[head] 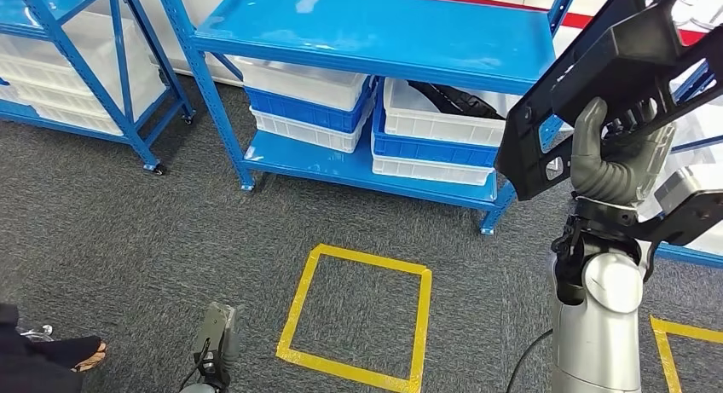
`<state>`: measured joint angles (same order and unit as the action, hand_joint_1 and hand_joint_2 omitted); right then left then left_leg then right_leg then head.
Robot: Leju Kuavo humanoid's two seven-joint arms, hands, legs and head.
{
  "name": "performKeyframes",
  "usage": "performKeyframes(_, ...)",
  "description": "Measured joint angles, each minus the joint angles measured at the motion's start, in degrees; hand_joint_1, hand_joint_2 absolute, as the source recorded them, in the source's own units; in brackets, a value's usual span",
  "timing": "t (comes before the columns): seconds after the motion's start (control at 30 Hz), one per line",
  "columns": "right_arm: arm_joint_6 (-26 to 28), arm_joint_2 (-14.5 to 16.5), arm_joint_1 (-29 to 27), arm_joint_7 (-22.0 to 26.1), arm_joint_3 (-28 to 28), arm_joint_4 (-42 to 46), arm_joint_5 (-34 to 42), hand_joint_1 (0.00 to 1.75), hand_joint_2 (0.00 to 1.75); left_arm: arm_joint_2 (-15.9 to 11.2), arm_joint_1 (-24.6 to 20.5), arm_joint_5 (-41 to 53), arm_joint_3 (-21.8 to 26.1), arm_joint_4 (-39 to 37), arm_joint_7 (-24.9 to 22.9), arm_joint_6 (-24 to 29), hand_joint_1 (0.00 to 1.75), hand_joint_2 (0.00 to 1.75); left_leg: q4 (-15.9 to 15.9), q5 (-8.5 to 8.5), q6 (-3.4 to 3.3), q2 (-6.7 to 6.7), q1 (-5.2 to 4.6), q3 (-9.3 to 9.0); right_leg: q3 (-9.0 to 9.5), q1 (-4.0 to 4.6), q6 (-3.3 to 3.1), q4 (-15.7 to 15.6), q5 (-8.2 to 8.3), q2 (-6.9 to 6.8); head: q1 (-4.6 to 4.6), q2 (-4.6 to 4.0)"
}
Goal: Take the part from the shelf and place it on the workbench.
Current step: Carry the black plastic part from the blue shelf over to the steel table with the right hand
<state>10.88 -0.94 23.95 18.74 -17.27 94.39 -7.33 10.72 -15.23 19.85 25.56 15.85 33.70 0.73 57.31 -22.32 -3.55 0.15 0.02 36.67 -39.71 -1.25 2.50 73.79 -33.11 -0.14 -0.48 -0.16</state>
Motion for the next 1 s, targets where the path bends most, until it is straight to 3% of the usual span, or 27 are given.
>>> performKeyframes(0.03,-0.01,-0.06,0.03,0.03,0.0,-0.04,0.12,1.75,1.75,-0.03,0.01,-0.11,-0.02,0.0,0.08,0.17,0.0,0.0,0.02,0.55,0.13,-0.01,-0.01,0.71,1.78,-0.01,0.5,-1.7,0.95,-0.01,0.01,0.01)
performKeyframes(0.1,-0.03,0.0,0.35,0.11,-0.04,-0.23,0.38,1.75,1.75,-0.14,0.02,-0.39,-0.05,0.01,0.36,0.6,0.0,0.0,0.18,1.54,0.56,-0.04,-0.09,1.93,7.47,0.01,0.97,-9.35,2.69,-0.02,0.04,0.01)
performKeyframes(0.13,-0.05,0.11,0.65,0.16,-0.11,-0.4,0.52,1.75,1.75,-0.22,0.02,-0.53,-0.1,0.01,0.52,0.8,0.0,0.0,0.27,2.02,0.85,-0.02,-0.17,2.38,9.81,0.17,0.85,-12.91,2.96,0.0,-0.04,0.01)
performKeyframes(0.2,-0.1,0.33,1.38,0.28,-0.25,-0.91,0.87,1.75,1.75,-0.4,0.08,-0.85,-0.27,0.02,0.84,1.03,0.0,0.0,0.36,2.96,1.49,0.01,-0.35,2.93,11.67,0.49,0.31,-16.6,2.8,0.08,-0.11,0.01)
performKeyframes(0.27,-0.15,0.52,1.91,0.39,-0.34,-1.62,1.12,1.75,1.75,-0.61,0.19,-1.1,-0.46,0.02,1.01,1.1,0.0,0.0,0.26,3.55,2.14,-0.06,-0.22,3.17,10.97,0.23,-0.48,-16.76,3.41,0.04,-0.09,0.0)
performKeyframes(0.3,-0.17,0.65,2.18,0.42,-0.39,-1.99,1.21,1.75,1.75,-0.72,0.25,-1.2,-0.51,0.02,1.05,1.13,0.0,0.0,0.75,2.84,2.47,-0.14,-0.08,3.51,10.78,0.01,-1.05,-16.75,3.84,-0.03,-0.15,0.0)
performKeyframes(0.33,-0.2,0.8,2.41,0.43,-0.46,-2.32,1.26,1.75,1.75,-0.81,0.32,-1.26,-0.55,0.02,1.09,1.14,0.0,0.0,2.15,1.21,2.81,-0.22,0.09,4.09,10.49,-0.27,-1.67,-16.79,4.35,-0.11,-0.22,0.0)
performKeyframes(0.4,-0.21,1.11,2.76,0.45,-0.66,-2.93,1.37,1.75,1.75,-0.9,0.45,-1.3,-0.68,0.02,1.16,1.15,0.0,0.0,8.61,-4.07,3.49,-0.31,0.42,6.13,9.67,-0.36,-2.39,-16.75,5.33,-0.2,-0.43,0.0)
performKeyframes(0.47,-0.21,1.33,2.82,0.45,-0.86,-3.55,1.44,1.75,1.75,-0.93,0.59,-1.34,-0.95,0.01,1.19,1.15,0.0,0.0,15.46,-7.38,4.04,-0.31,0.72,7.62,8.66,-0.29,-2.4,-16.62,6.15,-0.24,-0.47,0.0)
performKeyframes(0.5,-0.21,1.39,2.81,0.45,-0.94,-3.83,1.46,1.75,1.75,-0.96,0.64,-1.36,-1.1,0.0,1.19,1.15,0.0,0.0,16.39,-7.42,4.19,-0.3,0.86,7.15,8.18,-0.28,-2.26,-16.51,6.45,-0.23,-0.48,0.01)
performKeyframes(0.53,-0.2,1.45,2.79,0.45,-0.97,-4.06,1.47,1.75,1.75,-1.0,0.66,-1.37,-1.22,0.0,1.19,1.15,0.0,0.0,15.0,-6.58,4.25,-0.29,0.99,5.55,7.77,-0.32,-2.13,-16.35,6.67,-0.22,-0.48,0.01)
performKeyframes(0.6,-0.11,1.53,2.73,0.48,-0.96,-4.38,1.48,1.75,1.75,-1.11,0.62,-1.43,-1.38,0.01,1.18,1.15,0.0,0.0,7.58,-4.67,4.22,-0.32,1.19,0.19,7.05,-0.41,-1.83,-15.94,6.96,-0.21,-0.5,0.01)
performKeyframes(0.67,0.04,1.61,2.61,0.52,-0.9,-4.6,1.5,1.75,1.75,-1.21,0.54,-1.51,-1.48,0.01,1.19,1.15,0.0,0.0,2.34,-3.97,3.77,-0.5,0.95,-3.01,6.41,-0.3,-1.28,-15.67,7.33,-0.23,-0.46,0.01)
performKeyframes(0.8,0.25,1.6,1.97,0.56,-0.79,-4.9,1.51,1.75,1.75,-1.34,0.39,-1.68,-1.76,0.02,1.21,1.15,0.0,0.0,1.19,-3.16,2.14,-0.45,0.45,-2.54,5.39,-0.13,0.1,-15.38,7.71,-0.16,-0.4,0.01)
performKeyframes(0.83,0.31,1.56,1.89,0.56,-0.74,-4.96,1.52,1.75,1.75,-1.35,0.34,-1.73,-1.9,0.02,1.21,1.15,0.0,0.0,0.89,-2.7,1.51,-0.34,0.46,-2.31,4.75,-0.11,0.04,-14.23,6.79,-0.13,-0.32,0.01)
performKeyframes(0.9,0.38,1.46,1.73,0.56,-0.64,-5.08,1.53,1.75,1.75,-1.33,0.27,-1.78,-2.2,0.02,1.21,1.14,0.0,0.0,0.56,-1.87,0.58,-0.13,0.41,-1.61,2.33,-0.18,-0.54,-8.6,3.27,-0.07,-0.19,0.01)
performKeyframes(0.97,0.4,1.38,1.43,0.56,-0.6,-5.24,1.54,1.75,1.75,-1.33,0.27,-1.78,-2.42,0.02,1.21,1.12,0.0,0.0,0.6,-1.11,0.28,-0.06,0.33,-0.59,-0.23,-0.11,-0.69,-1.27,-0.05,-0.03,-0.1,0.0)
performKeyframes(1.0,0.4,1.34,1.25,0.56,-0.57,-5.34,1.54,1.75,1.75,-1.33,0.27,-1.78,-2.47,0.02,1.21,1.12,0.0,0.0,0.61,-0.71,0.29,-0.05,0.29,-0.09,-0.46,-0.07,-0.43,0.44,-0.63,-0.02,-0.08,0.0)
